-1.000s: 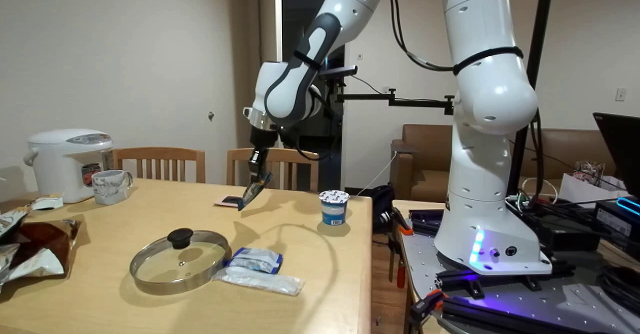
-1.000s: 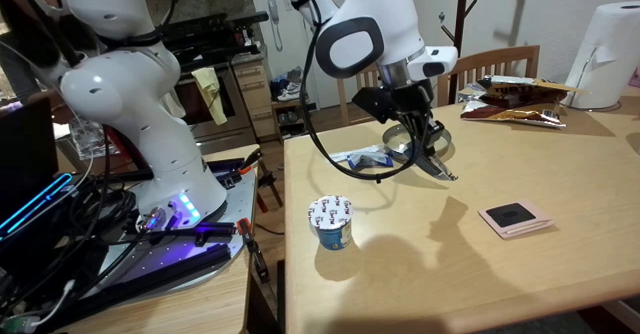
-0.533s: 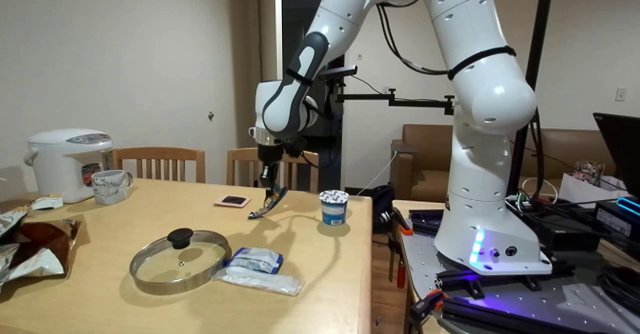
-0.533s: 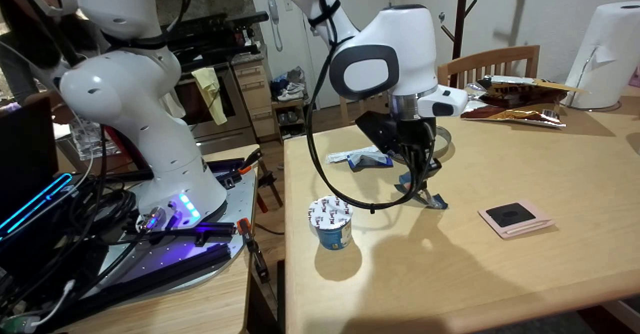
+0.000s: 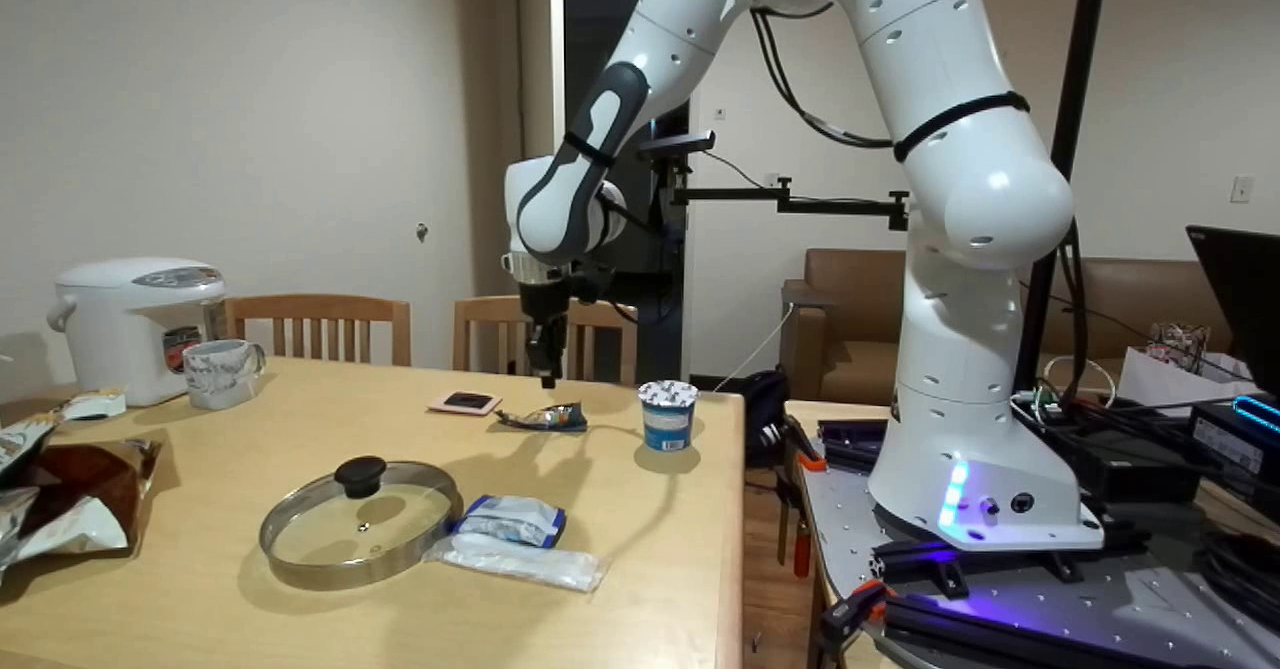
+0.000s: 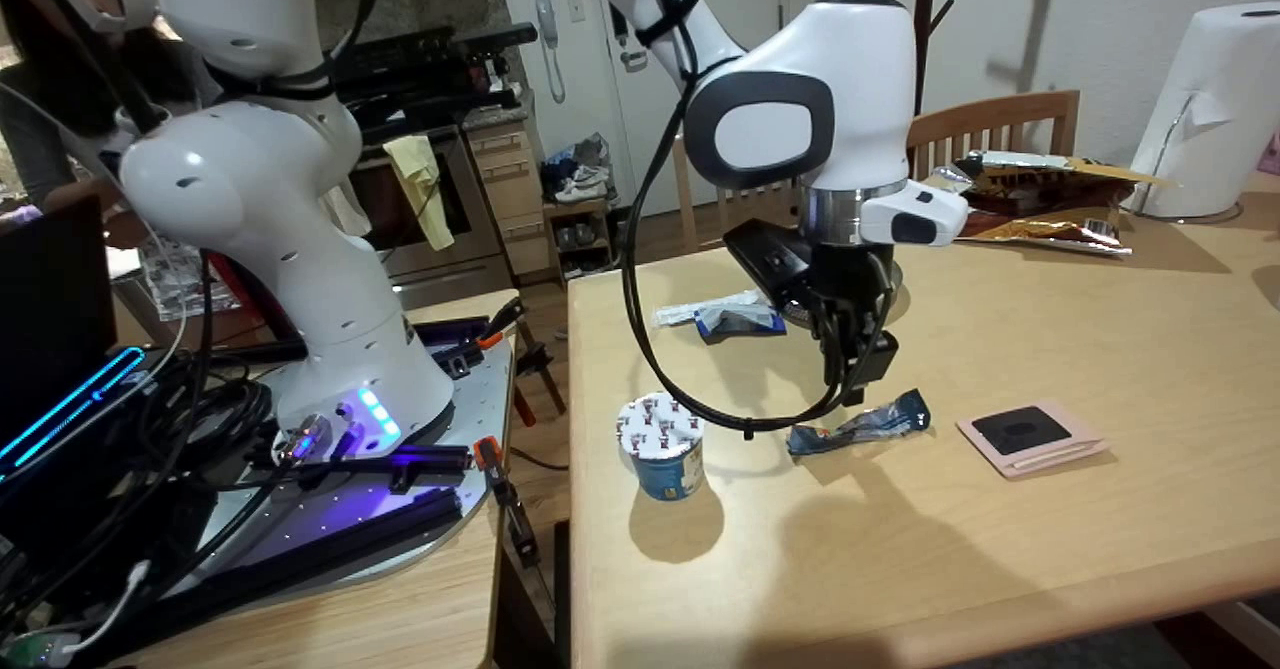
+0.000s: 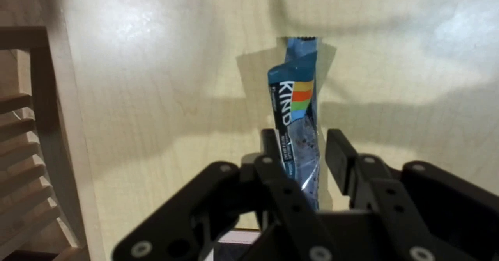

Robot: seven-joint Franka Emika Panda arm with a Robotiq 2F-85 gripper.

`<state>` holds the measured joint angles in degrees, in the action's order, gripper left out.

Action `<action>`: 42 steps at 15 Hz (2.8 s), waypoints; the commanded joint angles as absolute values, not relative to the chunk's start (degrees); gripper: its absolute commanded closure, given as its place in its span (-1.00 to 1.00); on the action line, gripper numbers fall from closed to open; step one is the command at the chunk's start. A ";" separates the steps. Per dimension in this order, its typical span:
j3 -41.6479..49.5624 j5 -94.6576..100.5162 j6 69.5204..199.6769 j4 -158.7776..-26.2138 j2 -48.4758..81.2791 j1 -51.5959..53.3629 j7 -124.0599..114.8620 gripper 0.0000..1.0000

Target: Push the plastic wrap off the tub, then pick the tub and move it slightly up on the table

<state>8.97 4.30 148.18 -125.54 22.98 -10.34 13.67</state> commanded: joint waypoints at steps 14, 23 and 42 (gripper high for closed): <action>13.36 6.32 138.48 -130.84 18.06 -10.06 -1.27 -1.00; 14.24 4.87 145.41 -138.37 16.16 -9.11 -14.10 -1.00; 20.12 8.86 146.58 -146.26 12.41 -5.51 -30.41 -1.00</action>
<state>19.96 7.81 146.38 -144.46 14.42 -5.89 -28.59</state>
